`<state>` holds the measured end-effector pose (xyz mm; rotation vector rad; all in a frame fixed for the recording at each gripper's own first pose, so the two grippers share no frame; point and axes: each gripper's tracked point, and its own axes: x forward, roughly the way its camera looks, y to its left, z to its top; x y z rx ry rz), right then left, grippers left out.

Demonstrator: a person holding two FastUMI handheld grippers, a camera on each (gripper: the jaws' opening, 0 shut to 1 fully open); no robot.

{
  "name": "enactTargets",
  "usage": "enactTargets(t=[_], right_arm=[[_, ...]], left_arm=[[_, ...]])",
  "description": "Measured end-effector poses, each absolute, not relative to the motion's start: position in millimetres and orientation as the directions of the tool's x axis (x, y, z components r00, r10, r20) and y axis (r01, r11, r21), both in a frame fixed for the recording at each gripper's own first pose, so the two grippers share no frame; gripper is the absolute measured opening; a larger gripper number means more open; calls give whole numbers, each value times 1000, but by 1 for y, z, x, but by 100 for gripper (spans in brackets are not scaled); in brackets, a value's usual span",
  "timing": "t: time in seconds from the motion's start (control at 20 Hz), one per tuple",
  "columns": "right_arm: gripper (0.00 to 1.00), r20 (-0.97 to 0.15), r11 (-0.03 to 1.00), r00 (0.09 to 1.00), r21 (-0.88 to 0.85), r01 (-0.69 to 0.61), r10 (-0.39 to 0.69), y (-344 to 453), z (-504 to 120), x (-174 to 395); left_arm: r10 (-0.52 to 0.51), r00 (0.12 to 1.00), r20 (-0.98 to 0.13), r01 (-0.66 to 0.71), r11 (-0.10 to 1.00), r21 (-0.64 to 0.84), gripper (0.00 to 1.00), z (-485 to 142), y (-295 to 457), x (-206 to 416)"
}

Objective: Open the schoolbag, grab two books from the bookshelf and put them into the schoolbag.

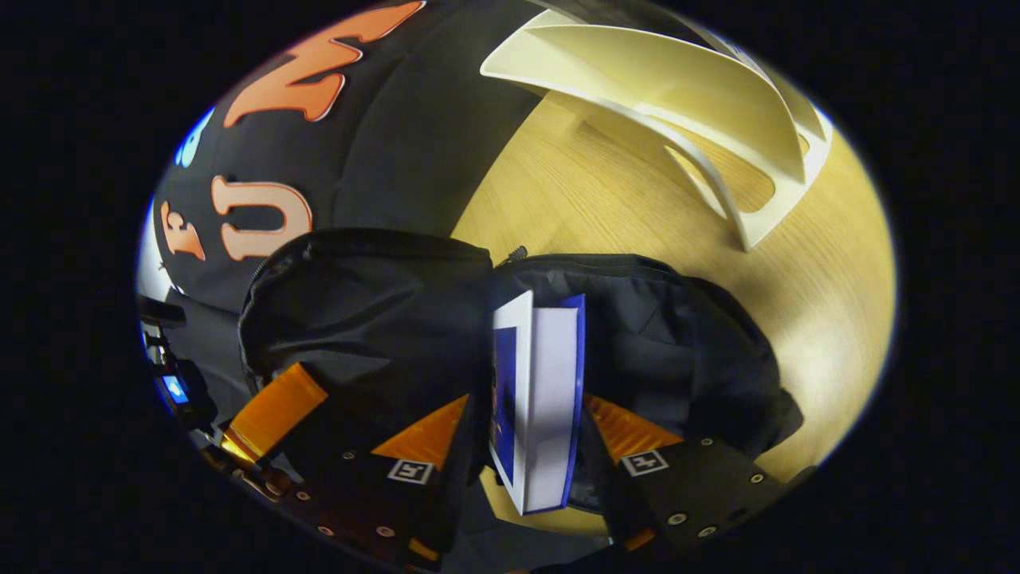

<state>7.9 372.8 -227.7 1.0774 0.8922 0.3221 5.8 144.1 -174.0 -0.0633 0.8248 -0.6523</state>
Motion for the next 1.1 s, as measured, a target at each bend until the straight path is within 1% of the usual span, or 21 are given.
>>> enactTargets(t=[0.05,0.1,0.25,0.3,0.6,0.8,0.95,1.1], right_arm=[[76,-495,504,614,846,177,614,366,-231,2],[84,-506,522,606,836,170,613,359,-231,-2],[91,-527,570,602,809,140,600,337,-217,-13],[94,-534,593,605,795,123,590,326,-214,-15],[98,-607,716,591,695,71,531,264,-188,-22],[98,-642,779,579,626,18,503,224,-171,-19],[98,-689,839,573,544,5,443,186,-165,-11],[98,-733,879,545,476,-19,408,155,-159,-7]], left_arm=[[-557,501,-662,512,808,-292,5,-175,144,7],[-559,496,-664,516,805,-292,5,-176,144,4],[-542,499,-675,505,816,-281,5,-183,144,4],[-543,498,-676,504,816,-283,5,-184,143,4],[-512,508,-692,482,835,-264,5,-191,138,4],[-490,517,-702,461,850,-254,5,-192,138,5],[-479,522,-706,440,860,-258,5,-194,139,5],[-467,529,-708,425,869,-256,5,-195,140,7]])
